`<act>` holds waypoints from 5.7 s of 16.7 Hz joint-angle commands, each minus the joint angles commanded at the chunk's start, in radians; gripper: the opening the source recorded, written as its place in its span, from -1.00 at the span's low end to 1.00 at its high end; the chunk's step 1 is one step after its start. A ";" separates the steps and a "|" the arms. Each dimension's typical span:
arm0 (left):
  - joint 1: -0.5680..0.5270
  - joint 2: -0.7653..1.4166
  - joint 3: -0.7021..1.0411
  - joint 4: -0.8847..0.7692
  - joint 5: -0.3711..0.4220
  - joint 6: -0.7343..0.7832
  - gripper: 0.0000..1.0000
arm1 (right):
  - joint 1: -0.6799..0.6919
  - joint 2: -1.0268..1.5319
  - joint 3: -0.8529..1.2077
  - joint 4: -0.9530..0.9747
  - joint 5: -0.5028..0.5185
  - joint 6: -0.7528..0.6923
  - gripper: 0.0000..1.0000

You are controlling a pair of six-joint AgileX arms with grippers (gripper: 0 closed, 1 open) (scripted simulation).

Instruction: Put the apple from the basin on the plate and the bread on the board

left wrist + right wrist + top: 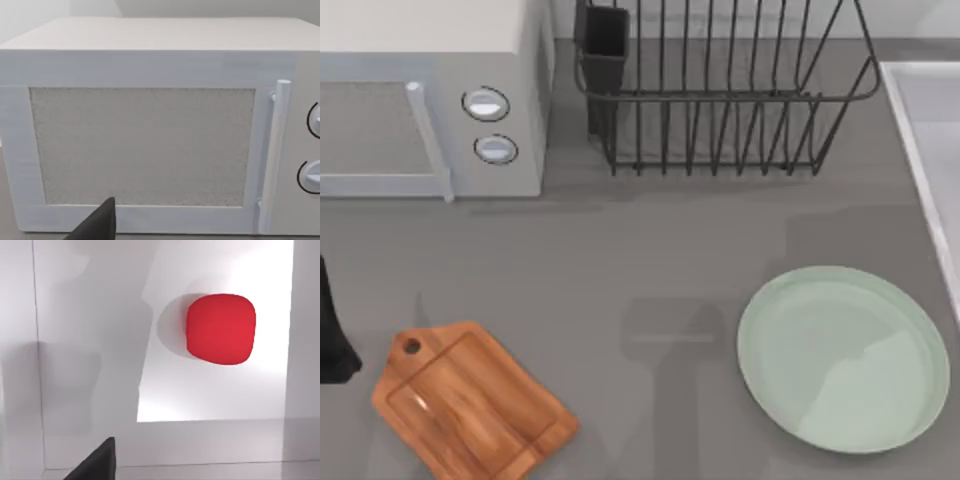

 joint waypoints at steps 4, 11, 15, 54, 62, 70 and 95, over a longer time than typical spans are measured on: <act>0.000 0.000 0.000 0.000 0.000 0.000 1.00 | -0.038 0.257 0.197 -0.124 0.000 -0.035 1.00; 0.000 0.000 0.000 0.000 0.000 0.000 1.00 | -0.052 0.350 0.272 -0.172 0.001 -0.049 1.00; 0.000 0.000 0.000 0.000 0.000 0.000 1.00 | -0.046 0.372 0.248 -0.130 0.001 -0.047 1.00; 0.000 0.000 0.000 0.000 0.000 0.000 1.00 | -0.049 0.524 0.108 0.214 -0.012 -0.038 -1.00; 0.000 0.000 0.000 0.000 0.000 0.000 1.00 | -0.049 0.377 0.218 -0.046 -0.013 -0.039 -1.00; 0.000 0.000 0.000 0.000 0.000 0.000 1.00 | -0.002 0.325 0.225 -0.054 -0.012 0.008 -1.00; 0.000 0.000 0.000 0.000 0.000 0.000 1.00 | 0.771 -0.143 -0.143 -0.249 -0.003 0.767 -1.00</act>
